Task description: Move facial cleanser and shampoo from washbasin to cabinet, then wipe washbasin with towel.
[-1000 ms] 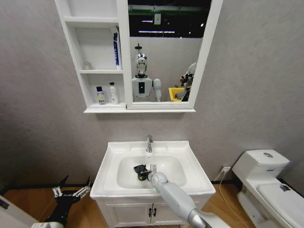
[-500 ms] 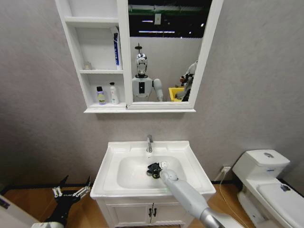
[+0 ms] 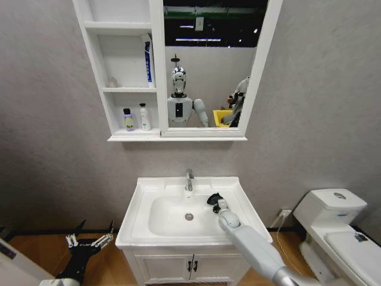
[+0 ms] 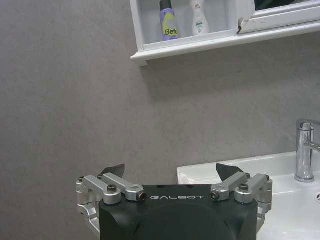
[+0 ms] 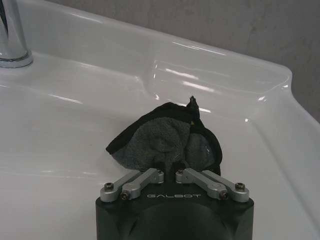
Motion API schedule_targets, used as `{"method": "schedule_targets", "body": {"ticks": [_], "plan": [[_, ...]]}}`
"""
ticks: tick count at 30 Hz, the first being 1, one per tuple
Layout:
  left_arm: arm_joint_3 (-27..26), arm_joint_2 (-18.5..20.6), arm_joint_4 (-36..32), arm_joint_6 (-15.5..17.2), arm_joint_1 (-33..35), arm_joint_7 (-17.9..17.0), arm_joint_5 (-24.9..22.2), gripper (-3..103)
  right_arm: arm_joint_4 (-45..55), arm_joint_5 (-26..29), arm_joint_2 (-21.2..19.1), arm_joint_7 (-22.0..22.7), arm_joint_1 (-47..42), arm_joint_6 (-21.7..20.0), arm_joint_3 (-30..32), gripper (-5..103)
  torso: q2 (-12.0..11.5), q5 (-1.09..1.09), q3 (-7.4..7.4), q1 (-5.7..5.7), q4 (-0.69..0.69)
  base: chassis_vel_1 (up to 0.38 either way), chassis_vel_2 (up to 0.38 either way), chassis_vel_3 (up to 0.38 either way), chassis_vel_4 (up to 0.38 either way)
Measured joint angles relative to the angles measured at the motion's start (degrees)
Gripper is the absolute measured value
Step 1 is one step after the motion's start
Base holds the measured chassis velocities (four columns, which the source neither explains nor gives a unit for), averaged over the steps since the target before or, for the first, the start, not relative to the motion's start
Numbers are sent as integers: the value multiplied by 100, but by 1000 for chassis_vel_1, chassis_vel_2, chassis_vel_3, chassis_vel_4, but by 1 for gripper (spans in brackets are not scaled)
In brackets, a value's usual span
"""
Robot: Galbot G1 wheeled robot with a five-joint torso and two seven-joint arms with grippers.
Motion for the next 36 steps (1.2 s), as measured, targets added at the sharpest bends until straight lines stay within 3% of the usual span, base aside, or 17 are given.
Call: {"method": "schedule_targets", "body": {"ticks": [5,14,21,30,32,33,35,36], "plan": [[0,0,0,0,0,0,0,100,-342,760,461,-233,58,-229,-78,5,-1,2,1,2,7,0,0,0,0],[0,0,0,0,0,0,0,100,-877,1870,1118,-670,250,-522,-88,5,-1,1,0,1,6,0,0,0,0],[0,0,0,0,0,0,0,100,-705,2495,1312,-823,225,-863,-181,5,-1,1,0,0,6,0,0,0,0],[0,0,0,0,0,0,0,100,-98,2941,1257,-1553,87,-752,-282,5,0,2,0,0,7,0,0,0,0],[0,0,0,0,0,0,0,100,-27,2847,1230,-1530,67,-702,-272,5,0,2,0,0,7,0,0,0,0],[0,0,0,0,0,0,0,100,7,2482,1196,-1530,45,-540,-269,5,0,2,0,-1,8,0,0,0,0],[0,0,0,0,0,0,0,100,161,996,1017,-1716,-80,17,-190,5,0,2,1,0,5,0,0,0,0],[0,0,0,0,0,0,0,100,161,996,1017,-1716,-80,17,-190,5,0,2,1,0,5,0,0,0,0]]}}
